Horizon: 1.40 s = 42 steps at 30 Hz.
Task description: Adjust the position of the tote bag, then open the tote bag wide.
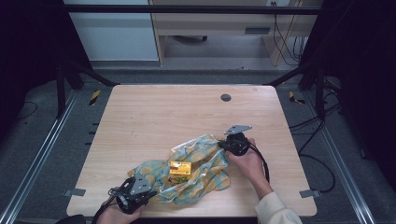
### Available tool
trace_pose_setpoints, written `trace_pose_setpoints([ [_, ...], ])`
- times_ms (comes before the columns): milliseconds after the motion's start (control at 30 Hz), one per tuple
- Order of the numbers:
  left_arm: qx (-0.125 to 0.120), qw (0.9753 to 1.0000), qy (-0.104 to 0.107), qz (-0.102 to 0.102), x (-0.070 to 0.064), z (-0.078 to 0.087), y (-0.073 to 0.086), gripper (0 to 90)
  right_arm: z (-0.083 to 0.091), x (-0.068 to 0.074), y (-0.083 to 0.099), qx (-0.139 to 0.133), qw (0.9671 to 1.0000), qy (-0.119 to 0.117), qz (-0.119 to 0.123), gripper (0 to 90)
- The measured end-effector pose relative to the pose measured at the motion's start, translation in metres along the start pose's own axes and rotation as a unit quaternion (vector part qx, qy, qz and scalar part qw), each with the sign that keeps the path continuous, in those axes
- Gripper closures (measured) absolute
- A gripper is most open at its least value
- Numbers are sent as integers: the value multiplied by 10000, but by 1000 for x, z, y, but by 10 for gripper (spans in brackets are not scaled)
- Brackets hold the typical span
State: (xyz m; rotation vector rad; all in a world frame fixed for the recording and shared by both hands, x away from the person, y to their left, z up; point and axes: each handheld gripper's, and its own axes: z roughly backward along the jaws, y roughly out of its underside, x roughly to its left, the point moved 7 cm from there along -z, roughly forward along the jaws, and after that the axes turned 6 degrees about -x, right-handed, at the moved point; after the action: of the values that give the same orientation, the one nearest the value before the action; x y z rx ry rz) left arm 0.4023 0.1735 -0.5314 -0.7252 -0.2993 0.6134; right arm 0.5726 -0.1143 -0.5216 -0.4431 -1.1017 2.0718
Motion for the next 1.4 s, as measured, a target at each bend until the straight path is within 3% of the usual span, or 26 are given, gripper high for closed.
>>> trace_pose_setpoints([
  [367,-16,10000,-10,16,-2,8,4,894,-3,-12,3,15,9998,202,-55,900],
  [567,-72,9999,-90,-89,-2,8,1,887,-5,-9,4,7,9999,149,-40,899],
  [667,-292,9992,-247,-74,-1,11,-4,821,-1,-7,1,-74,9997,216,-28,779],
  [800,-595,9972,-451,-38,3,15,-11,624,8,-5,-6,-224,9989,412,17,519],
  [1000,-872,9944,-598,82,6,19,-19,385,30,4,-21,-554,9970,525,134,310],
  [1100,-1102,9916,-658,160,8,24,-24,358,35,8,-24,-612,9968,504,135,287],
  [1200,-1443,9870,-641,304,10,30,-31,316,46,16,-30,-747,9961,443,162,267],
  [1400,-1702,9825,-642,402,11,38,-37,293,54,30,-25,-701,9966,358,230,260],
])
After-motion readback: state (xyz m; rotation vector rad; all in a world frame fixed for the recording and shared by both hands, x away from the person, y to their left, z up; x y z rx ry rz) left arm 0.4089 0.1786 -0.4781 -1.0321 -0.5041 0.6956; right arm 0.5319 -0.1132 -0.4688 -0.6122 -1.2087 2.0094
